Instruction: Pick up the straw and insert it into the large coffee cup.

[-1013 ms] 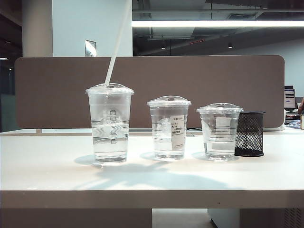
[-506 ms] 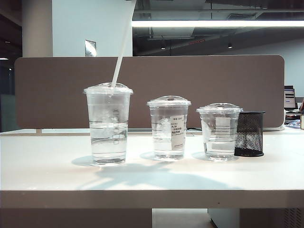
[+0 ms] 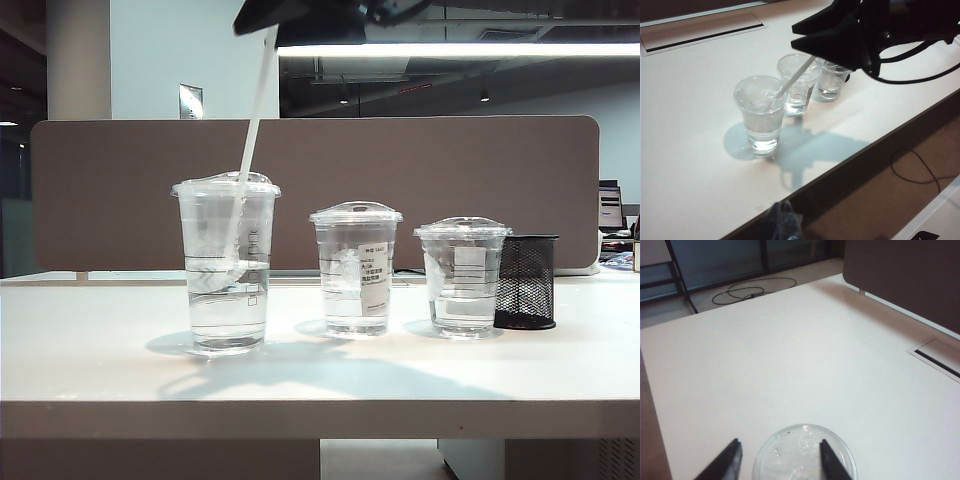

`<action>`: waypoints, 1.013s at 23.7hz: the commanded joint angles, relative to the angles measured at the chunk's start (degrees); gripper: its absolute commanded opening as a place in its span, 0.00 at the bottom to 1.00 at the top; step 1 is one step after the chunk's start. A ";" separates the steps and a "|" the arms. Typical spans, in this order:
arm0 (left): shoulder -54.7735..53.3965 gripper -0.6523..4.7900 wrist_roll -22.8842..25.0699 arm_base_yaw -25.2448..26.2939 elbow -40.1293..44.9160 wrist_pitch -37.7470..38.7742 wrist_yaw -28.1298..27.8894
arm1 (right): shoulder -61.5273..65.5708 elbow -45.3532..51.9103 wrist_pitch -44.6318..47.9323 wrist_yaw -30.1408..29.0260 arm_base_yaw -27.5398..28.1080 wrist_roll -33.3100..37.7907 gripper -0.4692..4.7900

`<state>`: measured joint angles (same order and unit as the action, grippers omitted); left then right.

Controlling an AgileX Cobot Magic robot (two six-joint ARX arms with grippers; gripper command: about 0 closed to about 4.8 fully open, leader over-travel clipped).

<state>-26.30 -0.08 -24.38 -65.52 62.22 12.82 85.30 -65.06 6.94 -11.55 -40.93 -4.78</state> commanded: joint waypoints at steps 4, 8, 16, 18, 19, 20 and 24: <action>-0.02 0.11 -0.39 0.07 -0.13 -0.55 0.02 | 1.73 -1.36 5.01 0.13 -0.13 -0.44 0.86; -0.02 0.11 -0.39 0.07 -0.13 -0.55 0.07 | 0.35 -4.31 4.74 1.46 -0.09 -1.49 0.87; -0.02 0.11 -0.37 0.07 -0.13 -0.55 0.00 | -15.98 -7.19 -4.70 6.86 -0.15 -3.45 0.07; -0.02 0.11 -0.39 0.07 -0.13 -0.55 -0.02 | -20.15 -7.19 -7.45 10.40 -0.15 -4.04 0.07; -0.02 0.11 -0.39 0.07 -0.13 -0.55 -0.02 | -21.81 -7.15 -8.59 11.34 -0.20 -4.61 0.07; -0.02 0.11 -0.39 0.07 -0.13 -0.55 -0.02 | -25.31 -6.71 -10.62 11.85 -0.20 -4.79 0.07; -0.02 0.11 -0.39 0.07 -0.13 -0.55 0.02 | -33.57 -1.92 -11.63 12.76 -0.11 -4.98 0.07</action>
<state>-26.33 -0.08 -24.38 -65.52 62.22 12.82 53.39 -68.86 -3.57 0.23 -41.06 -9.39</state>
